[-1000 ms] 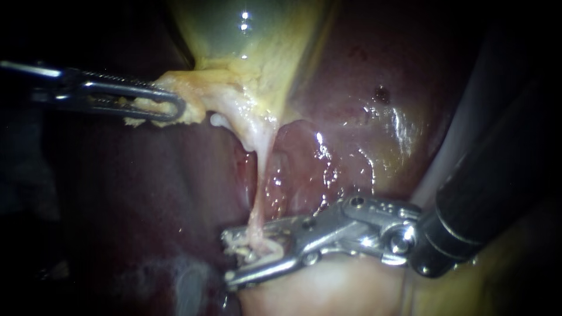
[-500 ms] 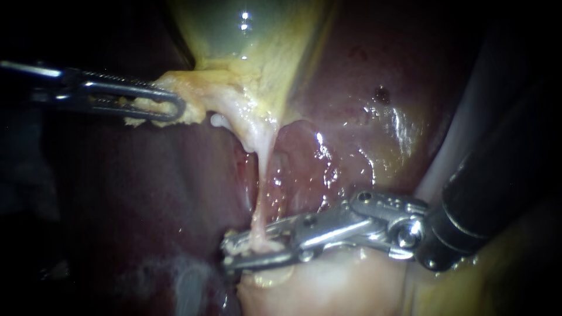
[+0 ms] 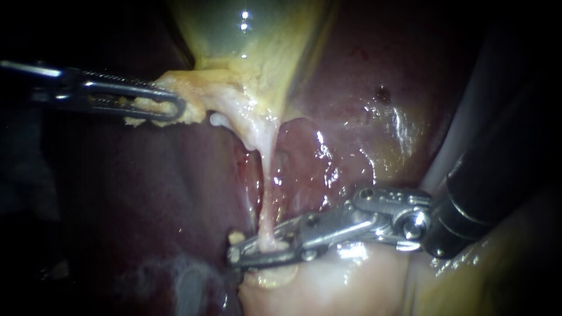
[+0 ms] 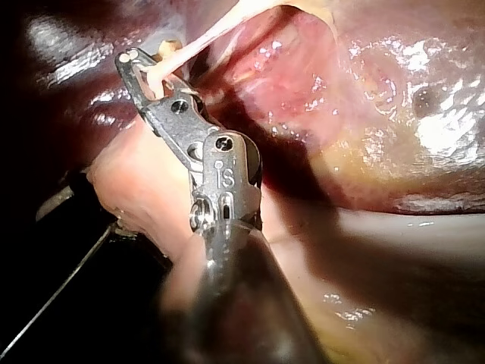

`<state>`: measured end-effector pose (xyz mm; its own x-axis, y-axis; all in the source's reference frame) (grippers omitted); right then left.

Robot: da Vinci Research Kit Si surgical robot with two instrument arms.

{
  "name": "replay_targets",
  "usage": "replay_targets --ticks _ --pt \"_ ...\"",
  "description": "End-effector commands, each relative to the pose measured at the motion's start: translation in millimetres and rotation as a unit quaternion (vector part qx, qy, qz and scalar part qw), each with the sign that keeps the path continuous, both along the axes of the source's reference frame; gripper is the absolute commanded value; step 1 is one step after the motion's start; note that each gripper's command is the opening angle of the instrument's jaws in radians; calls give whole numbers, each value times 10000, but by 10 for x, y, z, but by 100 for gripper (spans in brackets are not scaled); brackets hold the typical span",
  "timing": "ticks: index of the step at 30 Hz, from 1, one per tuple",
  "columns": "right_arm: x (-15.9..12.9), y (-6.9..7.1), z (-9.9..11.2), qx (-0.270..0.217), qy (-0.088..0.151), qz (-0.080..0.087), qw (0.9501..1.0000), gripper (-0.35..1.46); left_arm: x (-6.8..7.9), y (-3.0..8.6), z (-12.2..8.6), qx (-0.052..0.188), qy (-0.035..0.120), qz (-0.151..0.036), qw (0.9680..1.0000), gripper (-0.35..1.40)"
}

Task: Clipping first clip right tube

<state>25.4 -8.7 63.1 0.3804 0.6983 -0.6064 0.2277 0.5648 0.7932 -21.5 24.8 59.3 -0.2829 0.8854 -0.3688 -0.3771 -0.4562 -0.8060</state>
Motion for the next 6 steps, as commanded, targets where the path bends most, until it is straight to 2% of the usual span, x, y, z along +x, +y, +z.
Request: replay_targets --ticks 1,6 --pt "0 0 0 10 -5 5 10000 -35 0 0 0 0 -1 2 10000 -35" --pt "0 0 1 9 -5 4 10000 -35 0 0 0 0 -1 2 10000 -35"
